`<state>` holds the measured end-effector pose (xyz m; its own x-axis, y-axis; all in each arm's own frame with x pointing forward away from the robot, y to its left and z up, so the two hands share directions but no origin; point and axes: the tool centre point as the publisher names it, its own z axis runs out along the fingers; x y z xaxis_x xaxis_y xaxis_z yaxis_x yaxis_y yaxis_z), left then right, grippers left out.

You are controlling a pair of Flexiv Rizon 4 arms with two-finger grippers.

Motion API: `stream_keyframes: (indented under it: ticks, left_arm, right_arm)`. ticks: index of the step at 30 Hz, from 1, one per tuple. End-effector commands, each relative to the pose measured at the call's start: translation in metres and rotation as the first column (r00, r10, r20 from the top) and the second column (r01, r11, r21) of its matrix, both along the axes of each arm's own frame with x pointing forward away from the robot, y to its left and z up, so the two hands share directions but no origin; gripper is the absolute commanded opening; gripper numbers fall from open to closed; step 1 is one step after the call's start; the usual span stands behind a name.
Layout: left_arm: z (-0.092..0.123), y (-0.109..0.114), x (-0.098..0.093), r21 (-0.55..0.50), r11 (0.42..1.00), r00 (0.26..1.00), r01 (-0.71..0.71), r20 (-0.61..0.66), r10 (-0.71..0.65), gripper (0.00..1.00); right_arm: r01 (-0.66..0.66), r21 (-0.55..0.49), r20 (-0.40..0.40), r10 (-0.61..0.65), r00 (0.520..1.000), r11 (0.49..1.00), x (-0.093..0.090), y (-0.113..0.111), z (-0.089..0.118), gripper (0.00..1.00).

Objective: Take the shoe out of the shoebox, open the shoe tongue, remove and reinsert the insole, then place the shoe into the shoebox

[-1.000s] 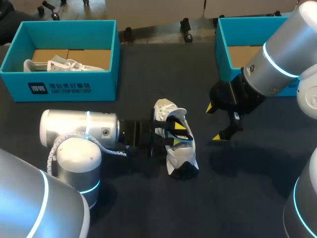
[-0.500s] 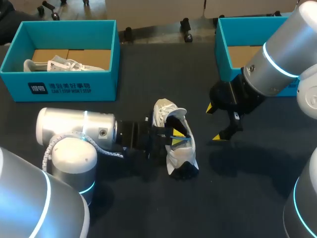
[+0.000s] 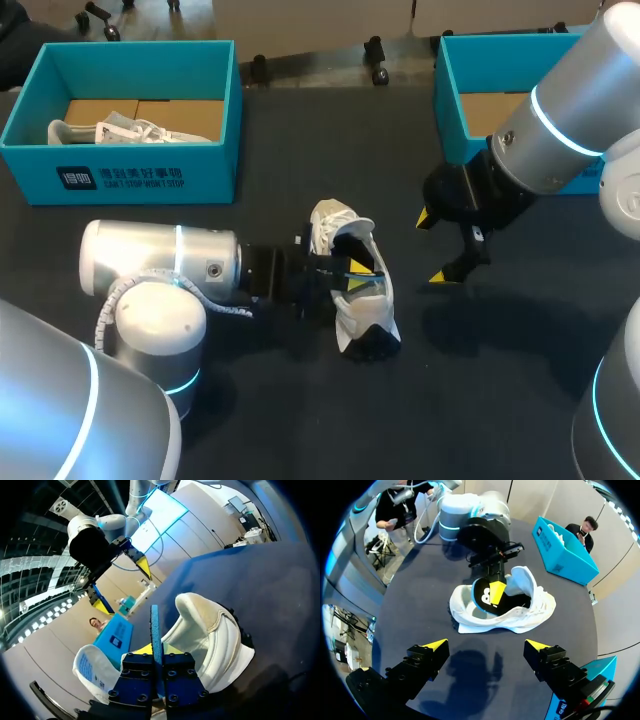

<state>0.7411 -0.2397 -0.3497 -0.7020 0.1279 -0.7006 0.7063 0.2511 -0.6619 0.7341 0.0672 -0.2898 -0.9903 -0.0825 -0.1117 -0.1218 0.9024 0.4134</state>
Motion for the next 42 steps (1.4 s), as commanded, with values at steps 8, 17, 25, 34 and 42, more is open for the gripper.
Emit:
stream_keyframes:
  ticks: [8, 17, 25, 34, 42]
  left_arm:
    - [0.020, 0.001, -0.013, -0.023, 1.000, 1.000, 0.016, -0.018, -0.016, 0.40]
    - [0.017, -0.001, -0.023, -0.005, 0.999, 0.998, 0.040, -0.046, -0.040, 0.00]
    - [0.007, -0.008, -0.016, -0.007, 1.000, 0.999, 0.031, -0.020, -0.031, 0.00]
    - [-0.004, 0.000, -0.001, 0.026, 1.000, 1.000, 0.005, 0.023, -0.006, 0.00]
    - [0.007, -0.002, -0.011, 0.010, 1.000, 1.000, 0.021, 0.002, -0.021, 0.41]
  right_arm:
    - [0.002, -0.003, 0.001, -0.002, 1.000, 1.000, 0.000, 0.001, -0.001, 1.00]
    - [0.002, -0.003, 0.001, -0.002, 1.000, 1.000, 0.000, 0.001, -0.001, 1.00]
    - [0.002, -0.003, 0.001, -0.002, 1.000, 1.000, 0.000, 0.001, -0.001, 1.00]
    - [0.002, -0.003, 0.001, -0.002, 1.000, 1.000, 0.000, 0.001, -0.001, 1.00]
    - [0.002, -0.003, 0.001, -0.002, 1.000, 1.000, 0.000, 0.001, -0.001, 1.00]
